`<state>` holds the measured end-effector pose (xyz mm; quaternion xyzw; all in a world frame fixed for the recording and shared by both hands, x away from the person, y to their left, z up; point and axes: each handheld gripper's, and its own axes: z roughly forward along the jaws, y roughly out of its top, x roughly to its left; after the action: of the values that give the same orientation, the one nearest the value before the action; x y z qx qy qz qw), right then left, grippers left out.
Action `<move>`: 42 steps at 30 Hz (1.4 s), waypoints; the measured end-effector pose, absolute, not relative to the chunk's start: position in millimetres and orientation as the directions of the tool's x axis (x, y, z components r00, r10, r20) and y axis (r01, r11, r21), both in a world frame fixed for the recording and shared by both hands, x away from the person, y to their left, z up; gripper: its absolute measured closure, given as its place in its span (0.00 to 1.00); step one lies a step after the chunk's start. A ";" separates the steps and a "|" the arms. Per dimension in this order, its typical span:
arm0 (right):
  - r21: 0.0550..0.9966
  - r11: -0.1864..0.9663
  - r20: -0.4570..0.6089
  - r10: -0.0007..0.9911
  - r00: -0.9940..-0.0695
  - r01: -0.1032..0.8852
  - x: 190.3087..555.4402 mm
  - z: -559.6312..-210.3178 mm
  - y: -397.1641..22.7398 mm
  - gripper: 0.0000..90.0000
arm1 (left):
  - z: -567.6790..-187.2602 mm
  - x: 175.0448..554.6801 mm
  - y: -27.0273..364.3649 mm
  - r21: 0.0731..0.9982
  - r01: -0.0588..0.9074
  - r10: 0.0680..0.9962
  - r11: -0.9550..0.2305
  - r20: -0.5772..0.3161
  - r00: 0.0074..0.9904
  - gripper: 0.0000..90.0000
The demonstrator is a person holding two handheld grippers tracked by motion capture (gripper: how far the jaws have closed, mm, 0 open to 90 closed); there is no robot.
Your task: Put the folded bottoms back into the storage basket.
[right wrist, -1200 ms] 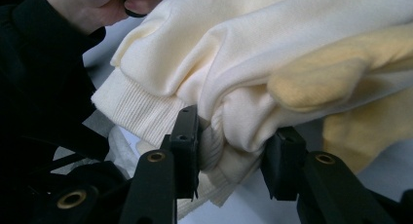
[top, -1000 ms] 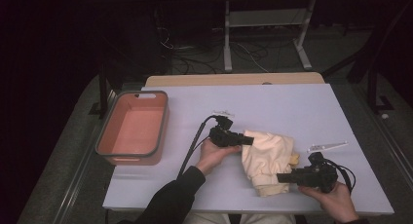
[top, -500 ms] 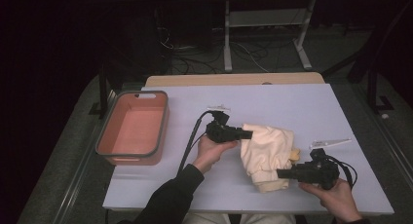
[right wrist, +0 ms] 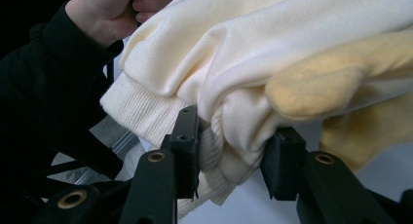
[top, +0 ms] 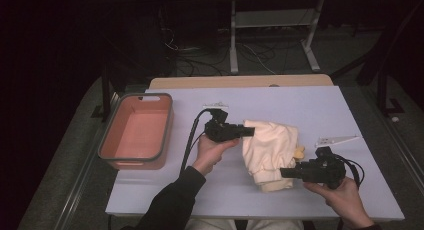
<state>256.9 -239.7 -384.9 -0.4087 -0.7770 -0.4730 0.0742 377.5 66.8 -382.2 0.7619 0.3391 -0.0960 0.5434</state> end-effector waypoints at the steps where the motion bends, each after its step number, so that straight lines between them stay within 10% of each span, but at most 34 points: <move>1: 0.675 0.219 0.502 0.564 -0.655 0.705 257.2 -383.7 -238.9 0.68 | -381.4 377.6 67.9 0.764 0.620 0.413 -0.177 -0.514 0.752 0.76; 42: 0.729 0.281 0.422 0.533 -0.733 0.624 287.0 -354.0 -190.5 0.68 | -347.2 385.4 121.5 0.804 0.589 0.476 -0.082 -0.487 0.732 0.76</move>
<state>287.0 -190.5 -354.0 -0.3621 -0.7990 -0.4777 0.0475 385.4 121.5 -347.2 0.7339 0.3626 -0.0493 0.5723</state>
